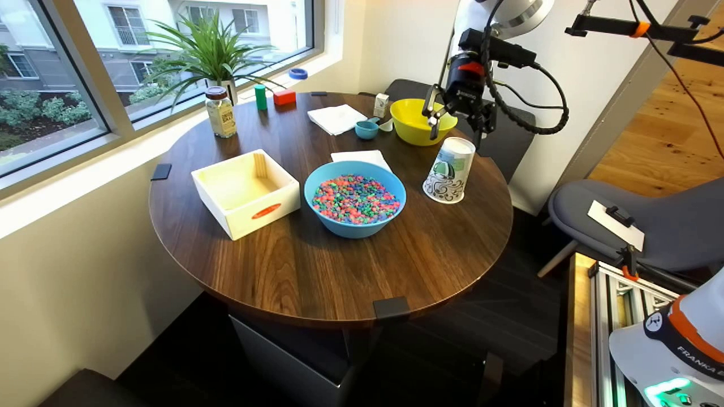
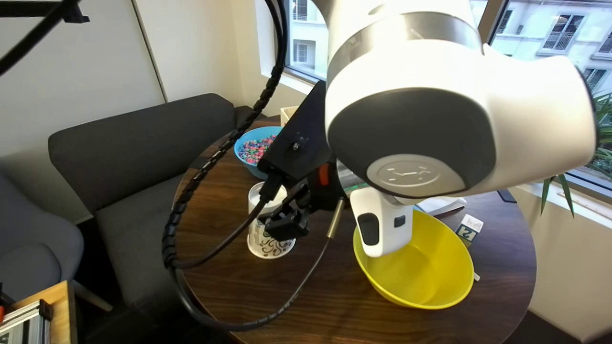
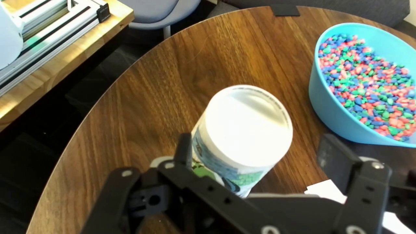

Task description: Flip the cup on the table

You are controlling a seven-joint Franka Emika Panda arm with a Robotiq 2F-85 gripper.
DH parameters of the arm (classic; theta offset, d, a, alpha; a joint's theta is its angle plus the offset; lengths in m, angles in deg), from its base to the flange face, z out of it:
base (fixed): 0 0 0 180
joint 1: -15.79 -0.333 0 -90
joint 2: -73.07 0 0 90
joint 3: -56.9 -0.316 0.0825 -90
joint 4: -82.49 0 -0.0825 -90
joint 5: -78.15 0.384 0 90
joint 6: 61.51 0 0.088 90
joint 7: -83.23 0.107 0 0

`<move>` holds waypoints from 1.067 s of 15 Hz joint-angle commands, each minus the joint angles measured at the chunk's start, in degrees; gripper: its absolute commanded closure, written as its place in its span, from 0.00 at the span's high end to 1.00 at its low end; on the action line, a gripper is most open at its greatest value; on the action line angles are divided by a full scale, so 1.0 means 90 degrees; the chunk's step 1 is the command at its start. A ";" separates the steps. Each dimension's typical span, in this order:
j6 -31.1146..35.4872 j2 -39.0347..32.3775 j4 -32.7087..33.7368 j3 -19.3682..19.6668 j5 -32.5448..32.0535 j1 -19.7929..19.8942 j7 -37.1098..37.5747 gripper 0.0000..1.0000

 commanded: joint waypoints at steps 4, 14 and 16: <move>-0.0230 -0.0177 0.0273 0.0022 0.0072 0.0011 0.0108 0.54; -0.0103 0.0214 0.0268 -0.0041 -0.0310 -0.0224 0.0431 0.27; 0.0021 0.0425 0.0191 -0.0088 -0.0685 -0.0405 0.0669 0.27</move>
